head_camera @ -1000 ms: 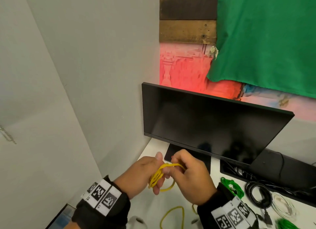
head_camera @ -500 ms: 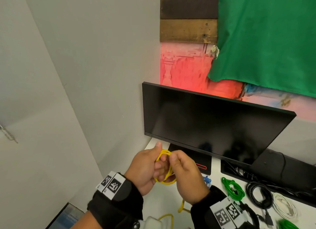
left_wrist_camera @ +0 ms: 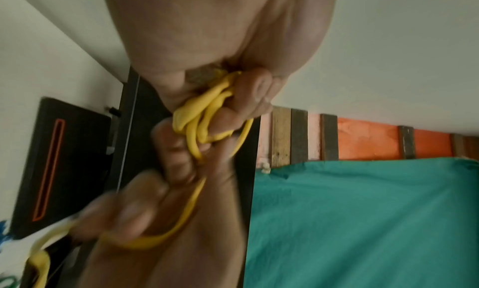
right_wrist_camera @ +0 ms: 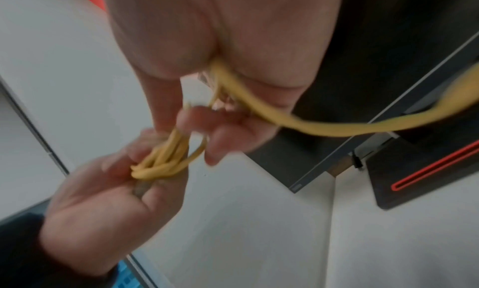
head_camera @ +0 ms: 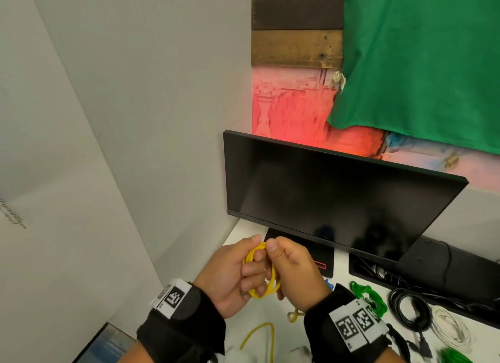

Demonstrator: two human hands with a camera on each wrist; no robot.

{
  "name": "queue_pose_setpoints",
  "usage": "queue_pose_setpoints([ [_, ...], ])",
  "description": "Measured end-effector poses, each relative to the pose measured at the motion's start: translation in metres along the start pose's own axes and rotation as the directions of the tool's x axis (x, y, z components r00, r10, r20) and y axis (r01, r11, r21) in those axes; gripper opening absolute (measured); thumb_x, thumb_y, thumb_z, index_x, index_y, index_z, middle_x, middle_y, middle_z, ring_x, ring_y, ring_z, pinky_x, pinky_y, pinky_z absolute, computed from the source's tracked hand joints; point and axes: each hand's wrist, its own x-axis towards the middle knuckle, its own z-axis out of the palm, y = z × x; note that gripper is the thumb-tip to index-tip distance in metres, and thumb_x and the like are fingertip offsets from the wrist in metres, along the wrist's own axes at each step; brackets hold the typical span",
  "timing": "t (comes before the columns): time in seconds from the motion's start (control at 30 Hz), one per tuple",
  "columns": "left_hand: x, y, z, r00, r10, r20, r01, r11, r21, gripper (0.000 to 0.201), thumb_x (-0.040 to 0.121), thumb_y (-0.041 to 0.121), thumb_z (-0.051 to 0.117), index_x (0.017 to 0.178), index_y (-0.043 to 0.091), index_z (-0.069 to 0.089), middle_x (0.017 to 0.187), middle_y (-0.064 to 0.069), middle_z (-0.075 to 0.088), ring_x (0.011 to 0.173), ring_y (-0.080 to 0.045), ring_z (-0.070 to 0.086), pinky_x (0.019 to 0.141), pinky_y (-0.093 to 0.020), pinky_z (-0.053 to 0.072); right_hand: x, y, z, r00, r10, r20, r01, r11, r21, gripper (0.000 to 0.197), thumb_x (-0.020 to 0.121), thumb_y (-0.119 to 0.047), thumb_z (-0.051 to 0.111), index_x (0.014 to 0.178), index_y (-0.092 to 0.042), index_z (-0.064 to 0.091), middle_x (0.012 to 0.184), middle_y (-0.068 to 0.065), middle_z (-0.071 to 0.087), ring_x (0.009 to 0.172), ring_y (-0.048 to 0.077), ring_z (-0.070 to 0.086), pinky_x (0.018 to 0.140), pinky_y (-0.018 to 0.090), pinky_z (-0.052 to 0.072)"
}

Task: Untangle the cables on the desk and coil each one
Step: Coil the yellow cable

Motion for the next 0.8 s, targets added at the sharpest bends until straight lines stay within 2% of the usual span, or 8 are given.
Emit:
queue_pose_setpoints([
  [0.07,0.001,0.004,-0.005,0.992,0.037,-0.118,-0.044,0.997,-0.059,0.034,0.089,0.038,0.056,0.064,0.015,0.05,0.045,0.005,0.028,0.033,-0.011,0.026,0.046,-0.027,0.036,-0.001,0.004,-0.007,0.988,0.104,0.111,-0.11,0.993,0.041,0.027,0.081,-0.055,0.066,0.091,-0.029,0.062,0.076,-0.001,0.07,0.048,0.021,0.057,0.046,0.029,0.047],
  [0.17,0.001,0.019,-0.02,0.966,0.106,-0.235,-0.142,0.979,-0.146,0.035,0.092,0.037,0.053,0.064,0.017,0.05,0.045,0.007,0.027,0.033,-0.01,0.024,0.043,-0.025,0.035,-0.011,0.02,-0.02,0.964,0.211,0.159,-0.204,0.977,-0.063,0.027,0.07,-0.037,0.074,0.093,-0.028,0.063,0.083,0.003,0.075,0.066,0.024,0.068,0.07,0.038,0.057],
  [0.3,-0.006,0.033,-0.029,0.963,0.181,-0.199,-0.222,0.953,-0.205,0.036,0.092,0.038,0.052,0.063,0.017,0.053,0.046,0.007,0.031,0.035,-0.009,0.028,0.044,-0.025,0.04,-0.019,0.04,-0.033,0.977,0.149,-0.151,-0.179,0.961,-0.213,0.018,0.087,-0.025,0.073,0.085,-0.041,0.064,0.079,-0.013,0.068,0.071,0.003,0.063,0.07,0.025,0.05],
  [0.4,-0.007,0.03,-0.018,0.957,0.235,-0.17,-0.263,0.951,-0.163,0.039,0.093,0.04,0.05,0.064,0.015,0.056,0.047,0.004,0.034,0.037,-0.012,0.032,0.049,-0.027,0.042,-0.017,0.041,-0.027,0.882,0.021,-0.47,-0.154,0.957,-0.245,0.017,0.089,-0.028,0.068,0.081,-0.04,0.059,0.075,-0.011,0.065,0.069,0.005,0.06,0.058,0.022,0.046],
  [0.47,-0.006,0.026,-0.009,0.946,0.289,-0.147,-0.307,0.944,-0.119,0.038,0.091,0.041,0.052,0.066,0.013,0.058,0.048,0.001,0.037,0.039,-0.015,0.038,0.053,-0.029,0.044,-0.016,0.042,-0.019,0.846,-0.044,-0.532,-0.176,0.918,-0.357,0.021,0.093,-0.029,0.064,0.075,-0.035,0.055,0.069,-0.007,0.061,0.069,0.005,0.057,0.056,0.018,0.039],
  [0.6,-0.003,0.021,0.0,0.906,0.412,-0.098,-0.41,0.911,0.037,0.039,0.089,0.042,0.052,0.072,0.009,0.063,0.054,-0.005,0.045,0.046,-0.019,0.046,0.059,-0.032,0.048,-0.02,0.035,0.005,0.939,0.13,-0.318,-0.304,0.749,-0.589,0.031,0.105,-0.037,0.038,0.076,-0.026,0.041,0.072,-0.007,0.055,0.067,0.01,0.052,0.06,0.03,0.038],
  [0.67,0.001,0.018,0.0,0.873,0.48,-0.092,-0.458,0.869,0.189,0.039,0.088,0.044,0.054,0.072,0.011,0.066,0.056,-0.007,0.05,0.05,-0.022,0.05,0.061,-0.033,0.048,-0.024,0.025,0.019,0.969,0.207,-0.136,-0.239,0.634,-0.735,0.032,0.106,-0.039,0.03,0.081,-0.023,0.042,0.083,-0.001,0.062,0.08,0.02,0.059,0.066,0.032,0.035],
  [0.8,0.006,0.008,-0.013,0.817,0.577,0.005,-0.473,0.666,0.577,0.036,0.093,0.045,0.054,0.072,0.018,0.066,0.059,-0.005,0.06,0.058,-0.019,0.059,0.066,-0.024,0.048,-0.028,-0.015,0.029,0.915,0.296,0.273,-0.114,0.841,-0.529,0.038,0.103,-0.032,0.041,0.067,-0.026,0.054,0.073,-0.011,0.062,0.071,0.002,0.054,0.069,0.024,0.042],
])
